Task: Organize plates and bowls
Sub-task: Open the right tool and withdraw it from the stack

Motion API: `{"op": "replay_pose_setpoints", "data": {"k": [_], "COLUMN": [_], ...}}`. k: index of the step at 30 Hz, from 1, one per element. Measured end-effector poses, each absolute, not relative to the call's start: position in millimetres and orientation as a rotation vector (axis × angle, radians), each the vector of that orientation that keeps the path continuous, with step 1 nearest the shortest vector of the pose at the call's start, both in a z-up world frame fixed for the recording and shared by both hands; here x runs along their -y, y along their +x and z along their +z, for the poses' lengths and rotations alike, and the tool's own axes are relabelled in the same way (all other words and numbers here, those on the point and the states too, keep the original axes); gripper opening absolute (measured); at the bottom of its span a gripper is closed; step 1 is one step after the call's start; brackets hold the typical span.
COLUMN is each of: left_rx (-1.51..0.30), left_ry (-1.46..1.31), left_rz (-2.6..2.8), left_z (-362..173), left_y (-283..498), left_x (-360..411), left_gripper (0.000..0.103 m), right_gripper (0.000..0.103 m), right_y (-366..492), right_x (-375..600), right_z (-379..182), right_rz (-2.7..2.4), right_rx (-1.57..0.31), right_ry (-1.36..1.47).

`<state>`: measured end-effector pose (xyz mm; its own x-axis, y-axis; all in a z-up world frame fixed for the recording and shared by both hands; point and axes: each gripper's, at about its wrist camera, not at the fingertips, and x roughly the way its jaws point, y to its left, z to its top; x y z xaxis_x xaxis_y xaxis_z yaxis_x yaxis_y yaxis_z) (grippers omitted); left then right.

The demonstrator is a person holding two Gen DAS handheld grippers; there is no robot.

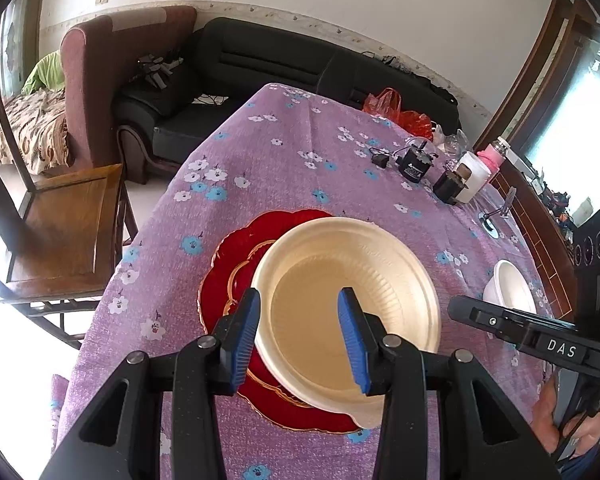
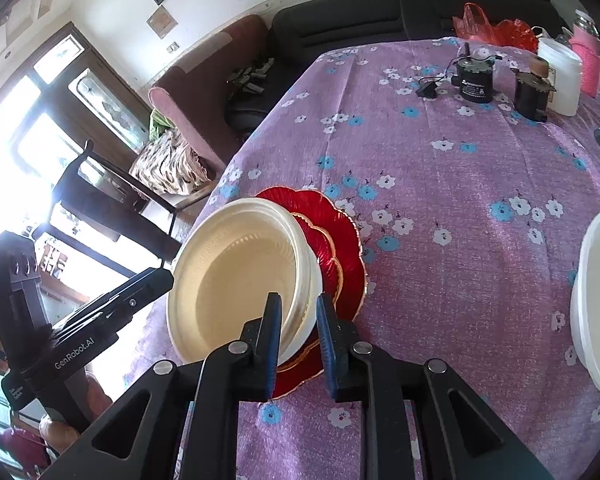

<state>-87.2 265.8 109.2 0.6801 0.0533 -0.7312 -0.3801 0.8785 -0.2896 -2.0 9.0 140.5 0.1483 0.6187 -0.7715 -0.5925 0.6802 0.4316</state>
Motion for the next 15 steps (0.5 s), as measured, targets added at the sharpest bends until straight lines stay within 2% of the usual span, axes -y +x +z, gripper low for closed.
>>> {"op": "replay_pose_setpoints", "data": {"k": [15], "left_rx": [-0.798], "left_ry": [-0.342], "left_rz": [0.18], "left_z": [128], "left_y": [-77], "left_x": [-206], "left_gripper": [0.039], "right_gripper": [0.02], "right_y": [-1], "right_x": [79], "right_z": [149], "right_rz": [0.831], "right_rx": [-1.072], "right_ry": [0.173]}}
